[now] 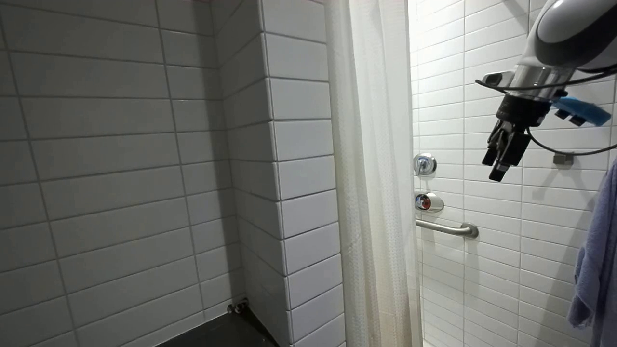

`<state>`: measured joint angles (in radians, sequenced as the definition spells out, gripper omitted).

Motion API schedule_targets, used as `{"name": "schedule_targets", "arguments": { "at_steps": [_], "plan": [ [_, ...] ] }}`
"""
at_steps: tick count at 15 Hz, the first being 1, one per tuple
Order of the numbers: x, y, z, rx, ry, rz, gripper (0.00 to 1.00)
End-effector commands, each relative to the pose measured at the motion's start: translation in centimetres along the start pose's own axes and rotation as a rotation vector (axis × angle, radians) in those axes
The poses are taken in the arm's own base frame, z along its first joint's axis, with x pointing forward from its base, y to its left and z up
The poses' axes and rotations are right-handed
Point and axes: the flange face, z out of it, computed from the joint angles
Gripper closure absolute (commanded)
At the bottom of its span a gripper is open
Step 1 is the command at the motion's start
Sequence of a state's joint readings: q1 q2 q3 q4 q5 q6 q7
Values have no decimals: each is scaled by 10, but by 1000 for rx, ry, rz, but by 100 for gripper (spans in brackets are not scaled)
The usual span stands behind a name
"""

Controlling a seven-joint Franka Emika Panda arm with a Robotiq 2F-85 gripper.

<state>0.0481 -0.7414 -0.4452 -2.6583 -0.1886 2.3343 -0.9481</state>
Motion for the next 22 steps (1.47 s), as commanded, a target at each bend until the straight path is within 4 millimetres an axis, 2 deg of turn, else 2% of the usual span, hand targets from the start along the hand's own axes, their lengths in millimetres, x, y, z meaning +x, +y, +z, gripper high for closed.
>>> {"name": "schedule_targets", "arguments": {
  "at_steps": [1,7,8,15,17,19,22],
  "plan": [
    [2,12,-14,58,-18,-38,0],
    [-8,18,-27,108,-70,-31,0],
    [-8,13,-25,90,-43,-27,0],
    [-11,15,-25,101,-60,-20,0],
    [-20,13,-18,114,-52,-7,0],
    [-32,30,-15,119,-45,-20,0],
    [-43,73,-24,96,-33,-114,0]
  ]
}}
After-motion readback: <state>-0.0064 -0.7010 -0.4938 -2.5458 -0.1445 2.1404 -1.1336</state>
